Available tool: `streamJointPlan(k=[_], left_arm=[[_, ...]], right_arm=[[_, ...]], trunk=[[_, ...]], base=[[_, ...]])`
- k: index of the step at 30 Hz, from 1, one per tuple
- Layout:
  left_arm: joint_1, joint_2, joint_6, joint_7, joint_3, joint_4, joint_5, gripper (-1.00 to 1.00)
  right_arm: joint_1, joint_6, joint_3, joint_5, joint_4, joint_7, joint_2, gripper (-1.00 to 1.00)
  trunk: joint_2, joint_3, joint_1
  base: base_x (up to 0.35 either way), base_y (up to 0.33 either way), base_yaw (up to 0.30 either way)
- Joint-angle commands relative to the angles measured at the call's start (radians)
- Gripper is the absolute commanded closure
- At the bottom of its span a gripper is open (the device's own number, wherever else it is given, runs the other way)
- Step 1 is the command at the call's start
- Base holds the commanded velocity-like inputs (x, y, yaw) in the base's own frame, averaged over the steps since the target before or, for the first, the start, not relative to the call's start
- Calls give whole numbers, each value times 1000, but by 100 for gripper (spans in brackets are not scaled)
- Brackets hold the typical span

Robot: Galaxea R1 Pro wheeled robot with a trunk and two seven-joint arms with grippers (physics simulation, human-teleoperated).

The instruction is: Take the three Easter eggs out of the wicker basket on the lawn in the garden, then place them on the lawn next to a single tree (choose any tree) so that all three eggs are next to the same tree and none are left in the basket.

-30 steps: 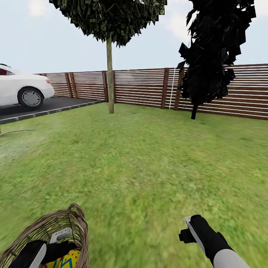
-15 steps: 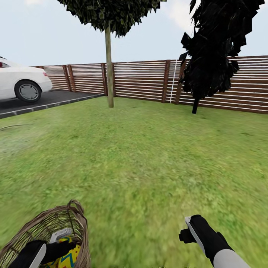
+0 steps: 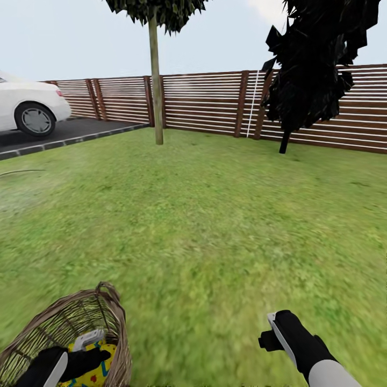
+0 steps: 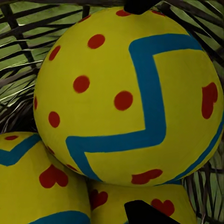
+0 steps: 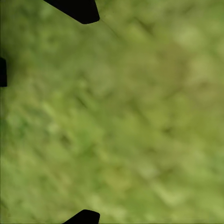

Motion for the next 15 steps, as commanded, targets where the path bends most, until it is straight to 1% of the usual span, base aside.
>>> streamJointPlan(k=[1, 3, 6, 11, 12, 15], left_arm=[[0, -2, 6, -4, 3, -1, -1, -100], [0, -12, 6, -4, 3, 0, -2, -100], [0, -17, 6, -4, 4, 0, -2, -100], [0, -17, 5, -4, 4, 0, -1, -100], [0, -17, 5, -4, 4, 0, -1, 100], [0, -17, 4, -4, 5, 0, 1, 100]], right_arm=[[0, 5, 5, 6, -1, 2, -1, -100], [0, 6, 5, 6, -1, 2, -1, -100], [0, 5, 5, 6, -1, 2, -2, -100], [0, 5, 5, 6, -1, 2, -2, -100], [0, 5, 5, 6, -1, 2, -2, -100], [0, 5, 5, 6, -1, 2, -2, -100]], trunk=[[-1, -5, 0], [-1, -13, 1], [-2, -24, 2], [-2, -24, 2], [-2, -24, 2], [-2, -24, 2]], base=[[0, 0, 0], [0, 0, 0], [0, 0, 0], [0, 0, 0], [0, 0, 0], [0, 0, 0]])
